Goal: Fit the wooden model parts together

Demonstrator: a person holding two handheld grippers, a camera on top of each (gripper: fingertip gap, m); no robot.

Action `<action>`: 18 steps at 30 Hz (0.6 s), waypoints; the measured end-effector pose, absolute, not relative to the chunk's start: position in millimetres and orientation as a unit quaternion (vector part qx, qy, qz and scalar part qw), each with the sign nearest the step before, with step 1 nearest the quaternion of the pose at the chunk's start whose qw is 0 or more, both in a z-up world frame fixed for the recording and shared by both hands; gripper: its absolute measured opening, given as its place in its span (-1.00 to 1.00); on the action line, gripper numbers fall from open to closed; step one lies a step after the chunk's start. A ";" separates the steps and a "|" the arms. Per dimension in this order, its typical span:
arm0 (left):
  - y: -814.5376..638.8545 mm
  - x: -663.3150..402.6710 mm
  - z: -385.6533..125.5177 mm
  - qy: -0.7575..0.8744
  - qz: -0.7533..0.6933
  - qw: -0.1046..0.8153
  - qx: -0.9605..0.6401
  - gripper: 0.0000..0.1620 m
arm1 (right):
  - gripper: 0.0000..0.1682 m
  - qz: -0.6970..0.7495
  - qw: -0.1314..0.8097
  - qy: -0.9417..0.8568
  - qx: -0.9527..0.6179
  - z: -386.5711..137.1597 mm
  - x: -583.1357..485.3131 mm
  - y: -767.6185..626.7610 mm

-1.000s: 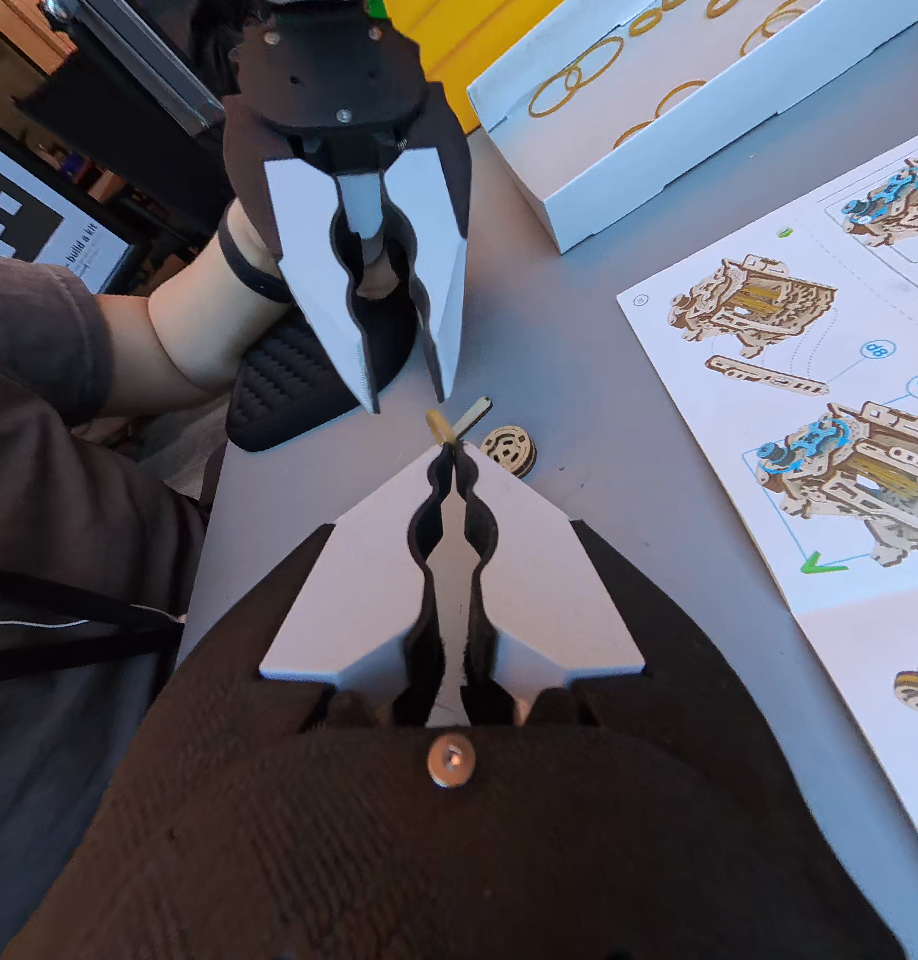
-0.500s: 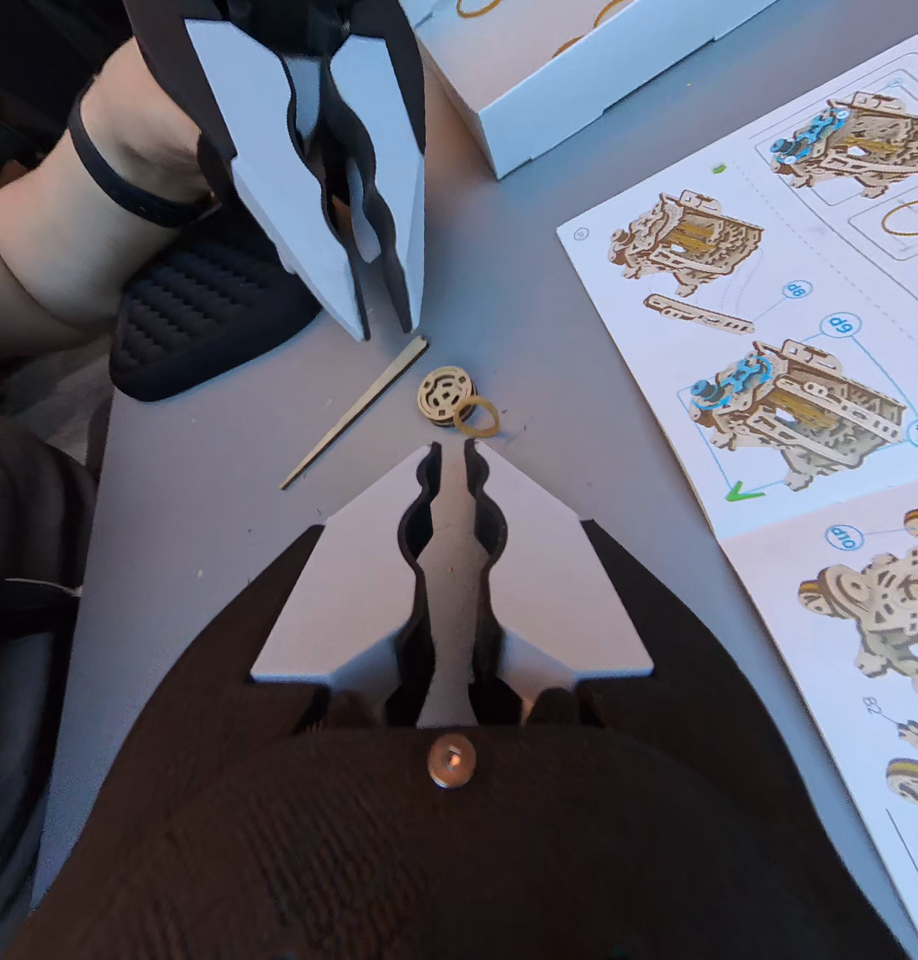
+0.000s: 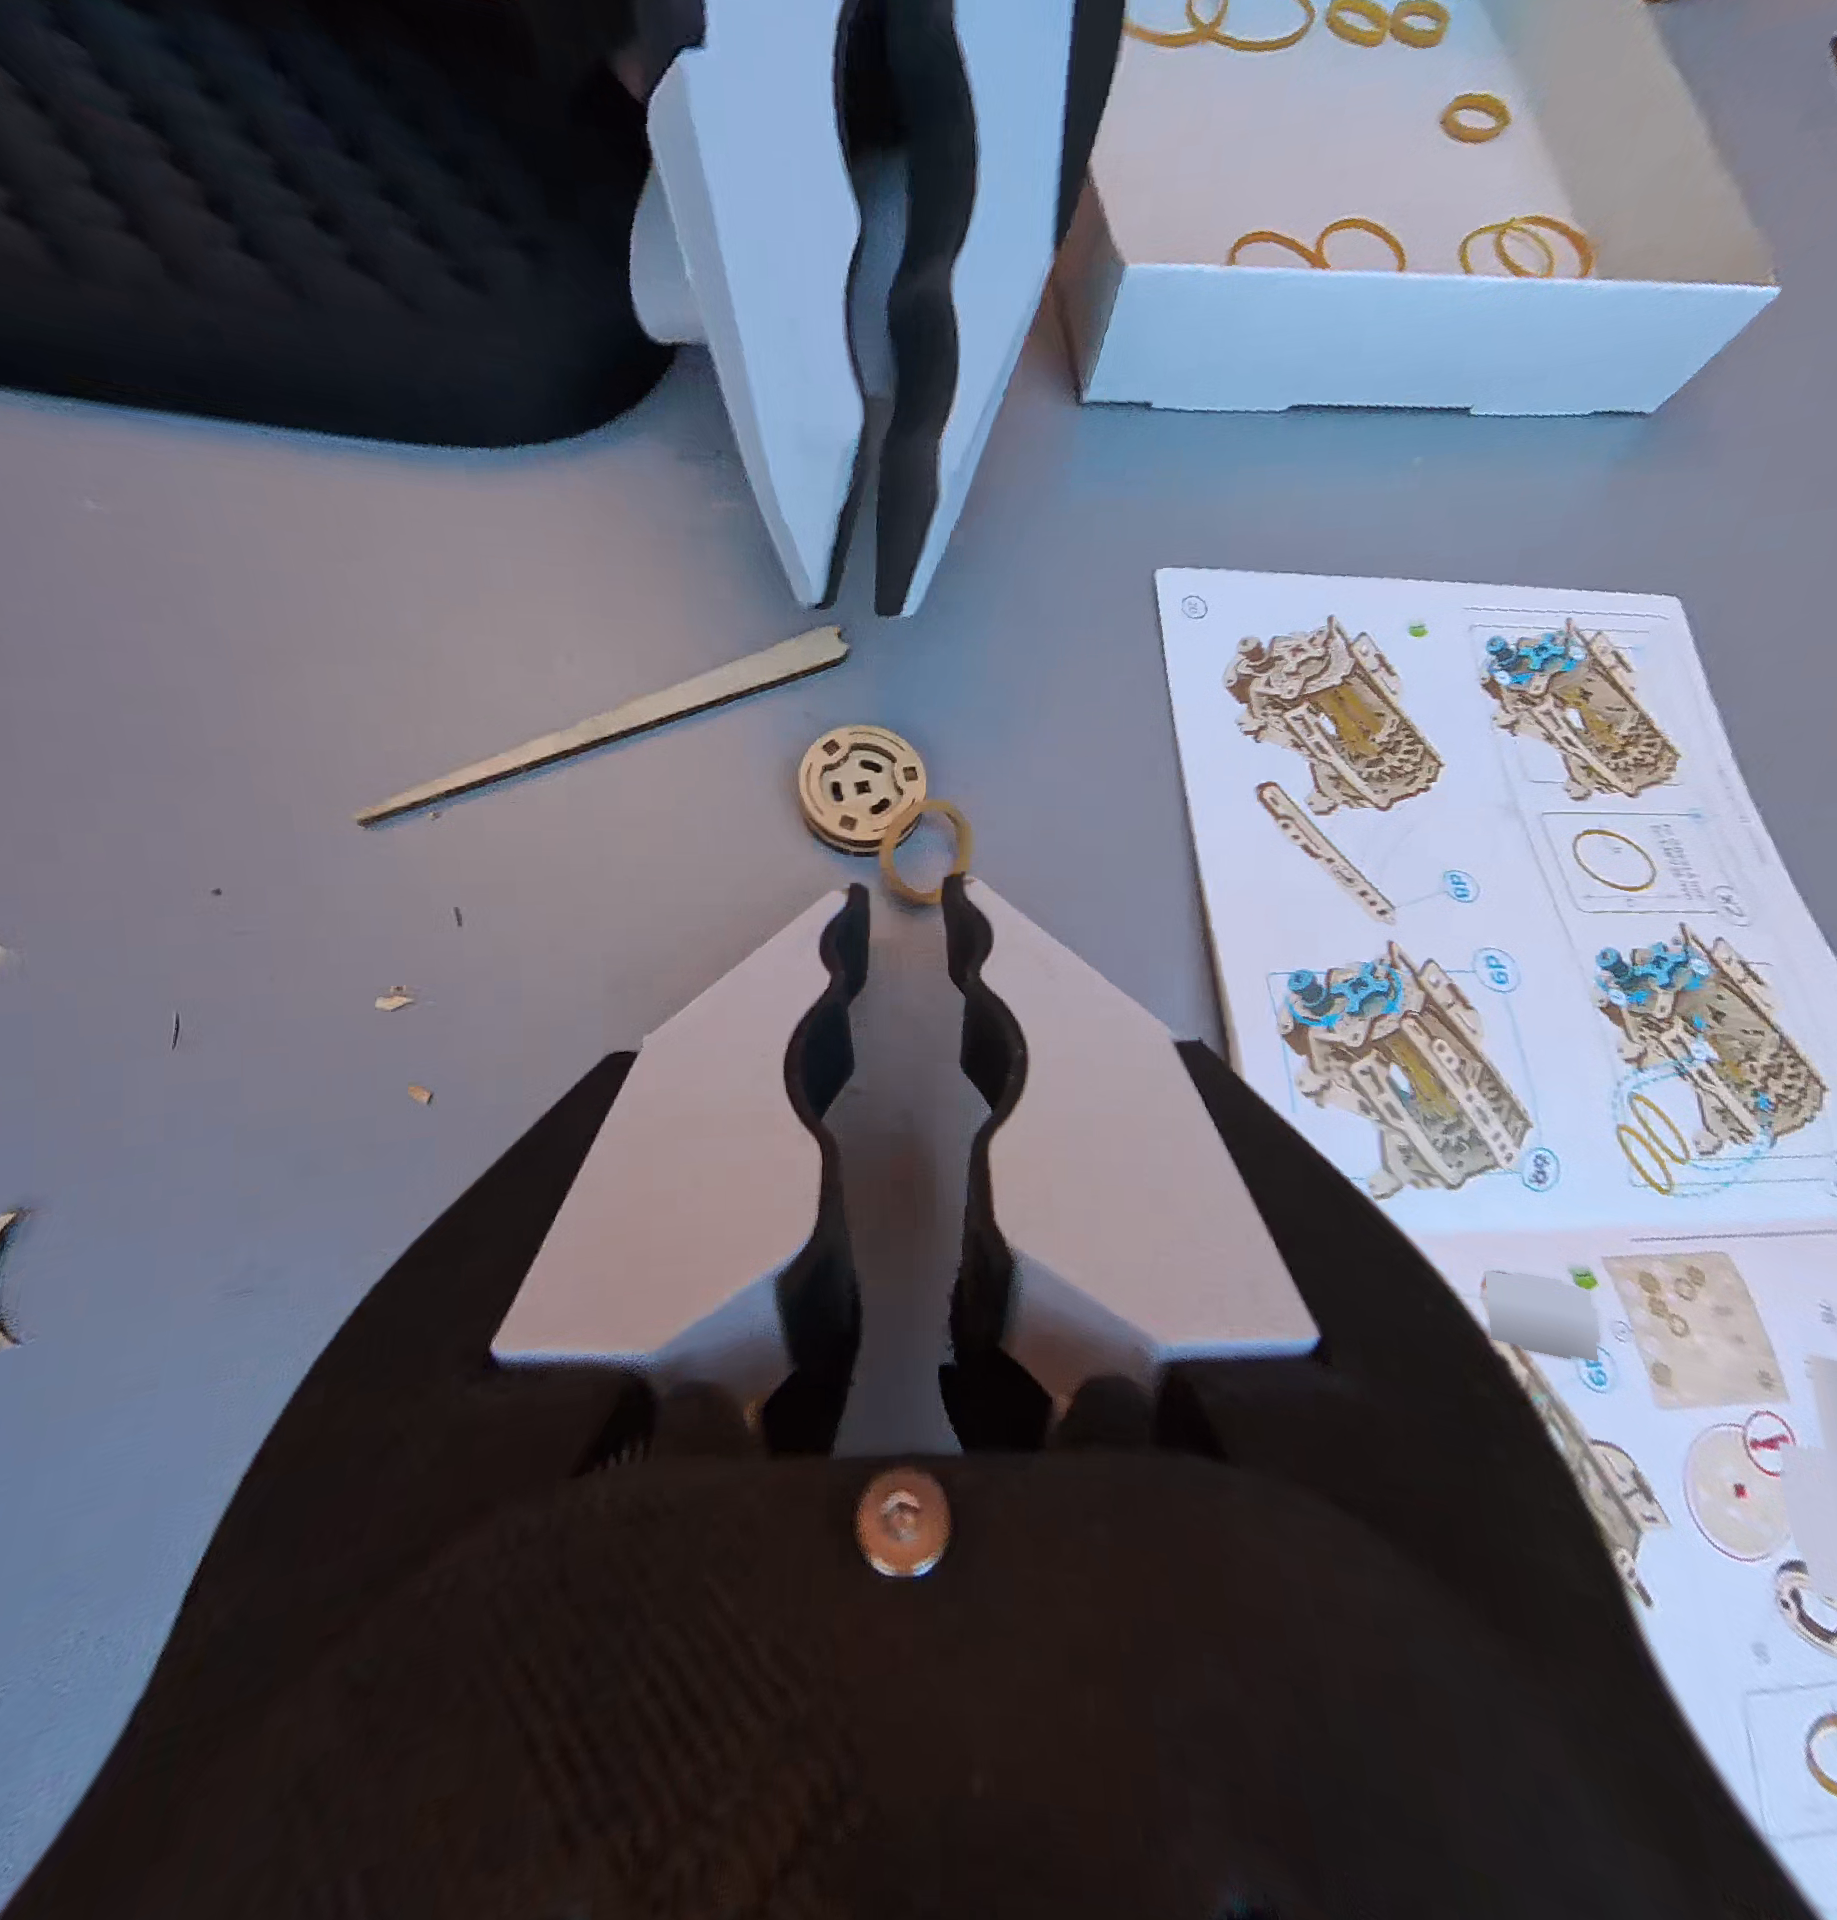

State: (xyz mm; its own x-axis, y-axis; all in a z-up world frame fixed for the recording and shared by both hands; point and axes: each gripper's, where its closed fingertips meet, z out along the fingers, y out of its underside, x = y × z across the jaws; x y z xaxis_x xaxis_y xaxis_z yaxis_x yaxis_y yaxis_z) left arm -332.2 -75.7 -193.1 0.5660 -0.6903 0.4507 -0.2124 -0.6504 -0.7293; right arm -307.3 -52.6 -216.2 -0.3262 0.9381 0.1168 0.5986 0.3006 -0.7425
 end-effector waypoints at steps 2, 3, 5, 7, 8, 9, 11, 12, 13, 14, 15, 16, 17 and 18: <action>-75.4 -331.8 -193.1 0.274 -0.378 0.317 -0.826 -0.85 | -0.89 0.285 0.283 -0.766 -0.502 -222.0 -308.9 -56.3; -75.1 -331.6 -193.3 0.274 -0.378 0.318 -0.825 -0.85 | -0.99 0.269 0.293 -0.768 -0.502 -223.8 -310.4 -53.6; -74.9 -331.6 -193.2 0.275 -0.380 0.319 -0.824 -0.85 | -1.00 0.248 0.303 -0.775 -0.496 -225.1 -311.7 -51.0; -75.0 -331.5 -190.1 0.280 -0.382 0.326 -0.818 -0.85 | -1.00 0.266 0.297 -0.775 -0.490 -222.1 -312.3 -57.4; -74.8 -332.2 -188.3 0.287 -0.379 0.334 -0.814 -0.85 | -1.00 0.273 0.296 -0.773 -0.490 -220.4 -312.4 -58.7; -73.7 -333.8 -187.1 0.295 -0.371 0.343 -0.811 -0.85 | -1.00 0.276 0.297 -0.771 -0.491 -218.9 -312.3 -57.9; -71.7 -338.5 -187.8 0.318 -0.343 0.358 -0.808 -0.84 | -1.00 0.276 0.300 -0.768 -0.494 -217.0 -311.6 -54.2; -70.6 -341.1 -189.6 0.328 -0.327 0.364 -0.808 -0.84 | -1.00 0.282 0.297 -0.769 -0.490 -216.4 -311.4 -54.9; -70.1 -342.5 -191.7 0.335 -0.315 0.367 -0.809 -0.85 | -0.93 0.286 0.296 -0.771 -0.486 -216.1 -312.5 -55.0; -70.4 -342.2 -193.4 0.340 -0.309 0.367 -0.809 -0.86 | -0.90 0.283 0.303 -0.770 -0.484 -216.2 -315.4 -51.7; -70.8 -340.9 -195.2 0.343 -0.307 0.365 -0.809 -0.86 | -0.89 0.284 0.300 -0.773 -0.482 -217.5 -317.3 -50.7; -71.4 -339.1 -196.8 0.346 -0.306 0.361 -0.810 -0.86 | -0.89 0.285 0.291 -0.777 -0.479 -219.3 -318.6 -51.4; -72.0 -337.2 -197.7 0.349 -0.306 0.359 -0.810 -0.86 | -0.89 0.279 0.288 -0.779 -0.482 -221.5 -320.9 -48.0; -72.4 -335.9 -198.3 0.352 -0.304 0.359 -0.809 -0.86 | -0.89 0.269 0.281 -0.779 -0.492 -225.7 -322.6 -43.1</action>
